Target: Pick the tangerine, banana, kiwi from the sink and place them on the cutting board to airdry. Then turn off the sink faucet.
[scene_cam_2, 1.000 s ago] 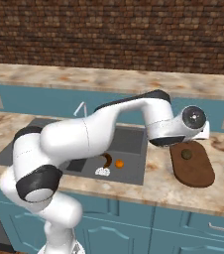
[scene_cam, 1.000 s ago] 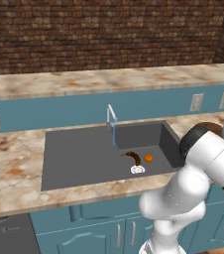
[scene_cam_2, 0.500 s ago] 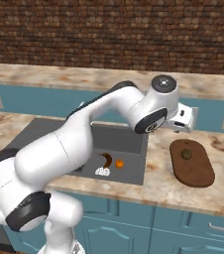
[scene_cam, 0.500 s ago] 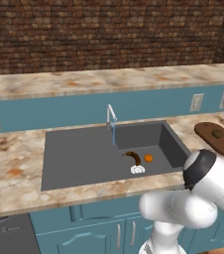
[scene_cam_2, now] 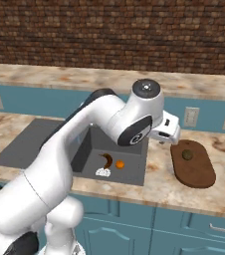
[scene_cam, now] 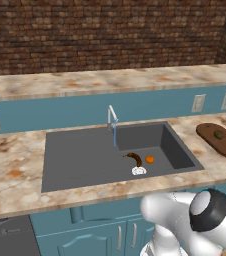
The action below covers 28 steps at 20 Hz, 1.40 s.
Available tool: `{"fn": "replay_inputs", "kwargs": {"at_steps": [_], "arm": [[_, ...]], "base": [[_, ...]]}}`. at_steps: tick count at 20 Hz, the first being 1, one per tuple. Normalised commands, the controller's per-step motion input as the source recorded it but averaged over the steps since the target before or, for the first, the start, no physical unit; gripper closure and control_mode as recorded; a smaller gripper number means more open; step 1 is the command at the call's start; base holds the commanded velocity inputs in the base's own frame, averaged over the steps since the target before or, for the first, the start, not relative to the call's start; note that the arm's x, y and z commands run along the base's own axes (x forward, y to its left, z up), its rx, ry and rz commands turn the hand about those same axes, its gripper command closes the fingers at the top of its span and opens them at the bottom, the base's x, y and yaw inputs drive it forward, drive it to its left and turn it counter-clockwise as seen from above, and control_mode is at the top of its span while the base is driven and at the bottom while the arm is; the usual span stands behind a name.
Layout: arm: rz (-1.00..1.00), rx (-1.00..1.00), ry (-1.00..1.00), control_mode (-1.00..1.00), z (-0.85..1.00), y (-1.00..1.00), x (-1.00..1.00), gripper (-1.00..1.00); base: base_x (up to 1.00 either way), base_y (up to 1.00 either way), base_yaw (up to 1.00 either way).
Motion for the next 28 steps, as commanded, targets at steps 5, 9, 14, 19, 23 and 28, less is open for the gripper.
{"fn": "replay_inputs", "kwargs": {"at_steps": [5, 9, 14, 19, 23, 28], "arm": [[0.0, 0.04, 0.05, -1.0, 0.0, 0.96, -0.33, -1.0], [0.01, -0.01, 0.01, -1.0, -0.03, 0.94, -0.45, -1.0], [0.13, -0.05, -0.1, -1.0, -0.02, 0.73, -0.12, -1.0], [0.13, -0.04, -0.1, -1.0, 0.0, 0.56, 0.0, -1.0], [0.17, 0.0, -0.03, -1.0, 0.0, 0.47, 0.16, -1.0], [0.15, -0.06, -0.01, -1.0, -0.07, 0.52, 0.2, -1.0]], "base": [[0.0, 0.0, 0.0], [0.0, 0.0, 0.0], [0.0, 0.0, 0.0], [0.0, 0.0, 0.0], [0.0, 0.0, 0.0], [0.0, 0.0, 0.0]]}}
